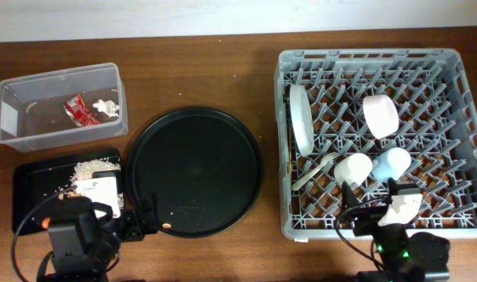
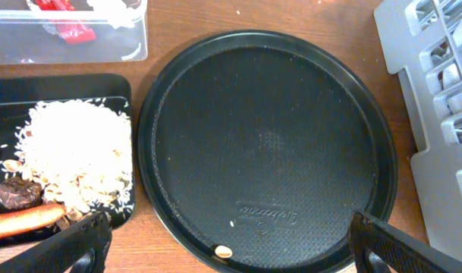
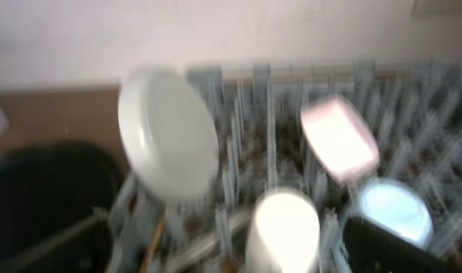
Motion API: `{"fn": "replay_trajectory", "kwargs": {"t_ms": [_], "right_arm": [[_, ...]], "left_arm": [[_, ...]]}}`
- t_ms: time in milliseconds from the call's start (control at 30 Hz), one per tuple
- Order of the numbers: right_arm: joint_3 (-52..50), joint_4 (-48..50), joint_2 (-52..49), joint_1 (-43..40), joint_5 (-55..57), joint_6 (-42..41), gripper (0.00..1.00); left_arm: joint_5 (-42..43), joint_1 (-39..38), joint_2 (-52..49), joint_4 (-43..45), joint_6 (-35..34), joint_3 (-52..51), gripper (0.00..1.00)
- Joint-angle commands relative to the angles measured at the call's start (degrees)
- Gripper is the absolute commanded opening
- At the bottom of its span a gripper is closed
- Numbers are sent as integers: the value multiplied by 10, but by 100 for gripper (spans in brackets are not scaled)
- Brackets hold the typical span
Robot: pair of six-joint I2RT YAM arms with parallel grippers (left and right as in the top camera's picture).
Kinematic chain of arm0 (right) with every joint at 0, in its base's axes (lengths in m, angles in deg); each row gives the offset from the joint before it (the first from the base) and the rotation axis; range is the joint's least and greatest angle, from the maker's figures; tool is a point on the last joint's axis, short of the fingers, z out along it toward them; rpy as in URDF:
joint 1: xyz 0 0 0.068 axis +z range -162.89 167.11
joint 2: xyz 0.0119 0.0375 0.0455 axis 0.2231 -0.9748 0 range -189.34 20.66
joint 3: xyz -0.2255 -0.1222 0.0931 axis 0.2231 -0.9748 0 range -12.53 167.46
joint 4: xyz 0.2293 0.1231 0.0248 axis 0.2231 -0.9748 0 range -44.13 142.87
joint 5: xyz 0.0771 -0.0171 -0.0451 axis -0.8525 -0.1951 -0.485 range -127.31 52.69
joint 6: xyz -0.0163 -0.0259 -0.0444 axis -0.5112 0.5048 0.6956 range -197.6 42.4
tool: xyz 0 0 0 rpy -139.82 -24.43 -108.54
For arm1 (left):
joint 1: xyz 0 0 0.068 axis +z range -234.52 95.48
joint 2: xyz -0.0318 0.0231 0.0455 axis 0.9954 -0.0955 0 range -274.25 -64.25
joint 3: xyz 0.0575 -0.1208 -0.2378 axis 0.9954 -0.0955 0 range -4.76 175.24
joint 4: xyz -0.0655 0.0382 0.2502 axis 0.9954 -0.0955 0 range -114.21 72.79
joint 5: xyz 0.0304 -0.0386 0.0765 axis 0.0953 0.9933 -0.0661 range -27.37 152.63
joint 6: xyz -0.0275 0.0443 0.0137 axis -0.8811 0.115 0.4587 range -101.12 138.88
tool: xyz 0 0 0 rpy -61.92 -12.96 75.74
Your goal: Sort waste into correct bins and load items into the dishwasher rack
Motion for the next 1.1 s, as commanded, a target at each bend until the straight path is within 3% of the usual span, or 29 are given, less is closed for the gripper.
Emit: {"fn": "replay_trajectory", "kwargs": {"t_ms": [0,100,133,167,267,367,1067], "right_arm": [[-80,112,44,3,-3,-4,99],[-157,269,44,3,-3,-2,99],[-213,375,44,3,0,-2,99],[-225,392,44,3,1,0,99],[-222,371,44,2,5,54,99],[-222,269,44,3,6,73,98],[-222,274,44,3,1,71,99]], "left_arm": [[0,1,2,0,7,-3,99],[0,1,2,0,7,-3,99],[0,1,2,0,7,-3,99],[0,1,2,0,7,-3,99],[0,1,2,0,7,-3,99],[0,1,2,0,7,-3,99],[0,1,2,0,7,-3,99]]}}
